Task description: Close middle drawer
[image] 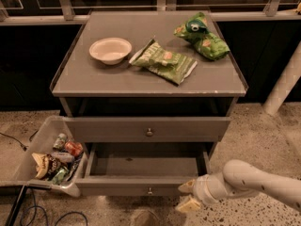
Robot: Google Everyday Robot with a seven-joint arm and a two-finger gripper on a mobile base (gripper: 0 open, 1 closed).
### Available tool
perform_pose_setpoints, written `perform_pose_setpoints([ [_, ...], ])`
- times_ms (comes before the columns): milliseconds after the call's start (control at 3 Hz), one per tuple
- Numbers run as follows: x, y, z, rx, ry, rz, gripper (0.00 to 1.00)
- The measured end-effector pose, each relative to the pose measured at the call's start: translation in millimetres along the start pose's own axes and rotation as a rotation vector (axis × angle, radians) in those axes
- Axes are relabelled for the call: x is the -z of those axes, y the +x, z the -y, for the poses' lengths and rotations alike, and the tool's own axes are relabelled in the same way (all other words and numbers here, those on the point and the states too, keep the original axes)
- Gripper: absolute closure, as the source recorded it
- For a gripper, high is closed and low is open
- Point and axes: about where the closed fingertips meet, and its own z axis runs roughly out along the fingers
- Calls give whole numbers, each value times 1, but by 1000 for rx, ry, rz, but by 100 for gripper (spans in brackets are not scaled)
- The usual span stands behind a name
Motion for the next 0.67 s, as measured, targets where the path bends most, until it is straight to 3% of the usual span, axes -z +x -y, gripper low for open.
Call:
perform_pose_setpoints([
  [667,24,-22,82,1,94,40,88],
])
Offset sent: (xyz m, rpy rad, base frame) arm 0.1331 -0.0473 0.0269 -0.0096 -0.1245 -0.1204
